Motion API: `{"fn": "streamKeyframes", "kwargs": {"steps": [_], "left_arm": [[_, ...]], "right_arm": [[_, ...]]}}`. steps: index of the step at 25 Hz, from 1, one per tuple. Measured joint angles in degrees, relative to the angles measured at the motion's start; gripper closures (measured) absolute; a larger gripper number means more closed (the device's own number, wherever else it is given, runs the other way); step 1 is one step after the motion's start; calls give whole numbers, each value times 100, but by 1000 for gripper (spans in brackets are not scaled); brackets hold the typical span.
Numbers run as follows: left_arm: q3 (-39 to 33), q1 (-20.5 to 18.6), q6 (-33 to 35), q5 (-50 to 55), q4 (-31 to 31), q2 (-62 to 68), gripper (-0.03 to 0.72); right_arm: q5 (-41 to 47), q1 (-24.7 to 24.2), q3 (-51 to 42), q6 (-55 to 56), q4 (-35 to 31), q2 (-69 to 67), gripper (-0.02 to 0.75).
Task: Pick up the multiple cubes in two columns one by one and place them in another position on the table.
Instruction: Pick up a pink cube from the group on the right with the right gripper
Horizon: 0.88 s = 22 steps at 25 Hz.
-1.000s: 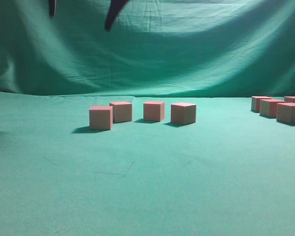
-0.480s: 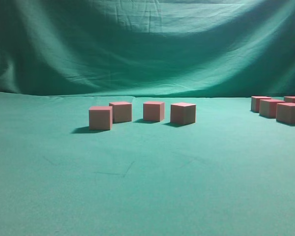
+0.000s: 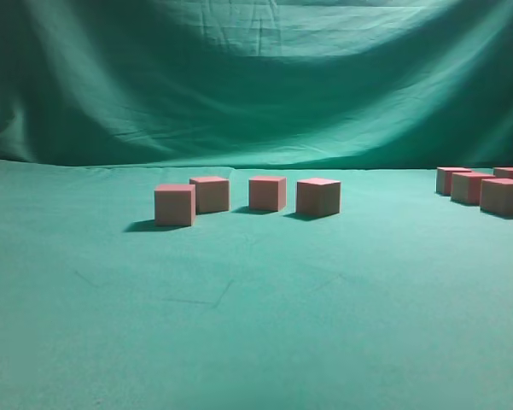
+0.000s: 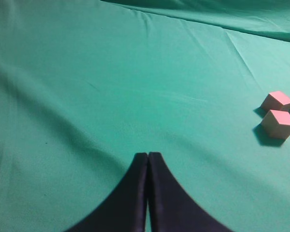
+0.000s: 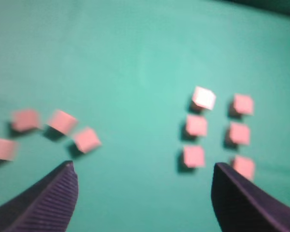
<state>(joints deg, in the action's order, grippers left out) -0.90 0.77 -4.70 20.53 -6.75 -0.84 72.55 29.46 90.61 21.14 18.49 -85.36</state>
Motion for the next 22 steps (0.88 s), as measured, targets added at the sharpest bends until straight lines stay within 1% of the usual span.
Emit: {"fn": "streamKeyframes", "kwargs": {"steps": [3, 6, 8, 11, 13, 14, 18, 22], "left_arm": [[0, 0, 0, 0, 0, 0, 688], [0, 0, 0, 0, 0, 0, 688], [0, 0, 0, 0, 0, 0, 688], [0, 0, 0, 0, 0, 0, 688], [0, 0, 0, 0, 0, 0, 688], [0, 0, 0, 0, 0, 0, 688], [0, 0, 0, 0, 0, 0, 688], [0, 0, 0, 0, 0, 0, 688]], "right_arm": [[-52, -669, -820, 65, -16, 24, 169], [-122, -1297, -1490, 54, -250, -74, 169], [-353, -1641, -1800, -117, -555, -202, 169], [-876, -2050, -2002, -734, -1254, -573, 169], [-1228, -2186, -2017, -1154, -1667, -861, 169], [-1437, -2224, -2017, -1324, -1759, -1017, 169], [-2184, -2244, -2017, -1734, -1851, -1524, 169], [-2834, -2244, -2027, -1867, -1860, -1893, 169]]}}
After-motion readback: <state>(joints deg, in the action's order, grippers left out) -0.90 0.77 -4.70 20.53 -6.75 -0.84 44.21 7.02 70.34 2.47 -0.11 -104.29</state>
